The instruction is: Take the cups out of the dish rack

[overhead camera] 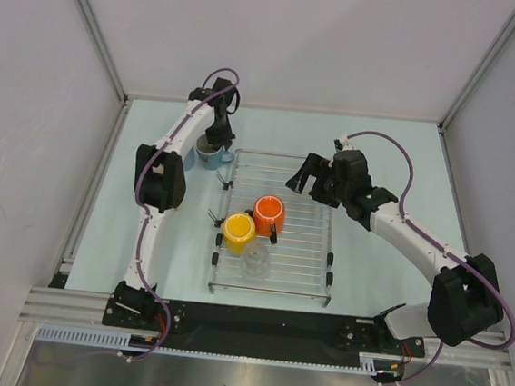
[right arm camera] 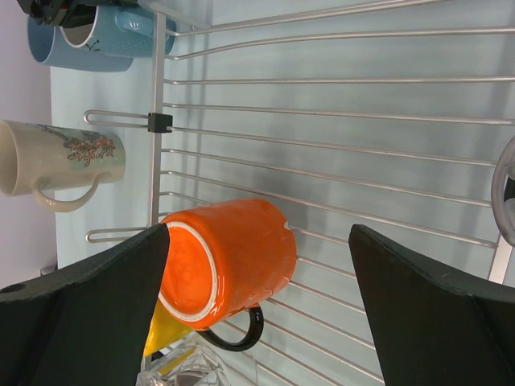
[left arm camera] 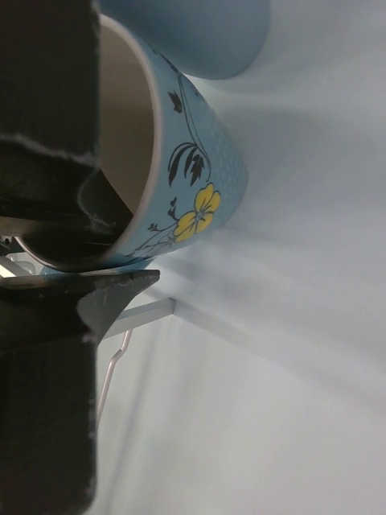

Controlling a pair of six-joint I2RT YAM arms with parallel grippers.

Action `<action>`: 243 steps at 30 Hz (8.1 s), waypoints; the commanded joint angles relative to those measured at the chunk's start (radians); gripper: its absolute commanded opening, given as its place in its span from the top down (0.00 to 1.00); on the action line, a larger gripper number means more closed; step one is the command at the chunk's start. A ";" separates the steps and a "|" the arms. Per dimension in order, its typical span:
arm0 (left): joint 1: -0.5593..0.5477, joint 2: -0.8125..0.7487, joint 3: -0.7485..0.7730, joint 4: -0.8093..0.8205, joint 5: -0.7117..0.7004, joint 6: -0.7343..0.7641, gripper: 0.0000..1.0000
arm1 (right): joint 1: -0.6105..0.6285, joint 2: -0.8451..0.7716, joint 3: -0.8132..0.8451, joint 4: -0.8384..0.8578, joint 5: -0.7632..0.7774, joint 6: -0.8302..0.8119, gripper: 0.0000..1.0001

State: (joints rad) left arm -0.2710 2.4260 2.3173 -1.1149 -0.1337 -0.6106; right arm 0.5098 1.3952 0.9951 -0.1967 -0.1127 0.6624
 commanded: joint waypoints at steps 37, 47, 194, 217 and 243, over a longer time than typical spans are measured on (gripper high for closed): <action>-0.326 -0.767 -0.505 0.217 -0.288 0.045 0.15 | 0.116 -0.209 -0.050 -0.061 0.278 0.062 0.00; -0.514 -1.059 -0.981 0.280 -0.325 -0.025 0.19 | 0.176 -0.366 -0.156 -0.105 0.410 0.066 0.00; -0.309 -1.289 -1.733 2.021 0.710 -0.529 1.00 | 0.048 -0.368 -0.397 1.006 -0.352 0.441 0.17; -0.339 -1.280 -1.733 2.003 0.704 -0.517 1.00 | 0.090 -0.286 -0.374 1.082 -0.389 0.468 1.00; -0.281 -1.276 -1.584 1.698 0.715 -0.422 0.02 | 0.022 -0.564 -0.335 0.686 -0.381 0.302 1.00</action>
State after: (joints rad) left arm -0.6090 1.1698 0.6678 0.6266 0.6933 -1.0092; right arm 0.5774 0.9070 0.6079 0.5152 -0.4709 1.1133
